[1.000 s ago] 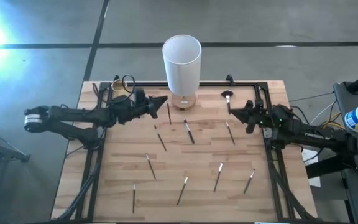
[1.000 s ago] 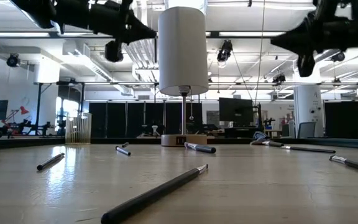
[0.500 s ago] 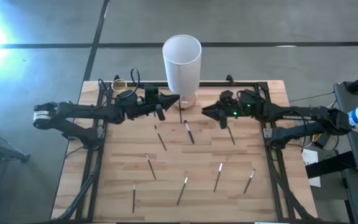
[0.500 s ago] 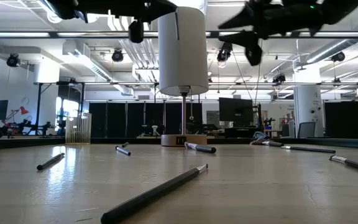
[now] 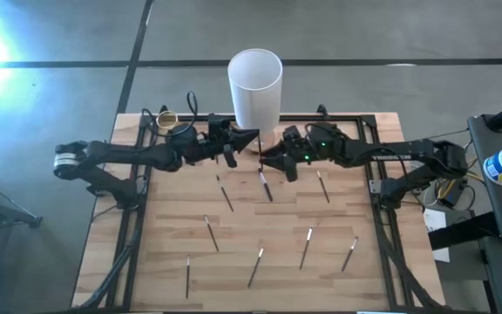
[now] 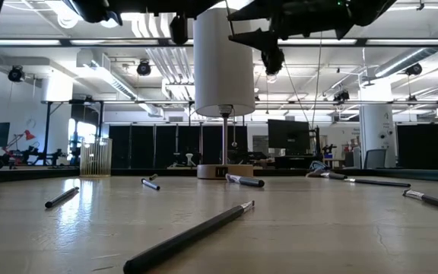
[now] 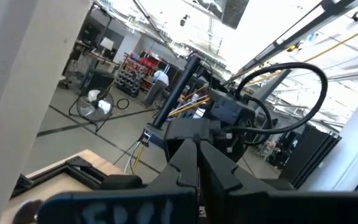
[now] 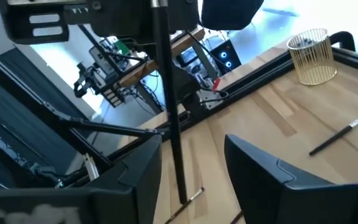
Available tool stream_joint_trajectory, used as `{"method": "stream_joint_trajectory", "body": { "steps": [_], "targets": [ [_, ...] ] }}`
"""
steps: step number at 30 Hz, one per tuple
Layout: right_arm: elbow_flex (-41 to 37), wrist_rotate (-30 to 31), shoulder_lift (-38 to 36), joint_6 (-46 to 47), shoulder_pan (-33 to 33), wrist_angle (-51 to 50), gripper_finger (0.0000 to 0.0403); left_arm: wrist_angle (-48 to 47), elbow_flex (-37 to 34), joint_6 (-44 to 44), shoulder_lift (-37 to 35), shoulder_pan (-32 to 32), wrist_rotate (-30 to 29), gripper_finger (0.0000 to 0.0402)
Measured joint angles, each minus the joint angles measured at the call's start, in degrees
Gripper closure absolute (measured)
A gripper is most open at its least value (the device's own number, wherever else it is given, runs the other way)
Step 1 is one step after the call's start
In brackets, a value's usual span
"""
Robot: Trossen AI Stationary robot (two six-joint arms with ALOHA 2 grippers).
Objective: Pick & Place Makeup Brushes
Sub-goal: Put the eyeshadow brush into the makeup holder
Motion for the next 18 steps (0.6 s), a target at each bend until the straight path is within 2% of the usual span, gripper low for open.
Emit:
{"method": "stream_joint_trajectory", "body": {
  "steps": [8,12,18],
  "targets": [
    [0.99,-1.28,1.29,-2.19,0.00,2.28,0.0324,-0.12,-0.05,-0.15,-0.09,0.01,0.00,0.0400],
    [1.03,-1.74,1.00,-3.51,0.00,1.89,0.0377,-1.93,-0.08,-4.00,-0.32,0.07,-0.11,0.0392],
    [1.07,-1.68,-0.54,-4.71,-0.06,1.57,0.0388,-11.24,0.78,-6.03,-2.25,0.20,1.07,0.0341]
  ]
}}
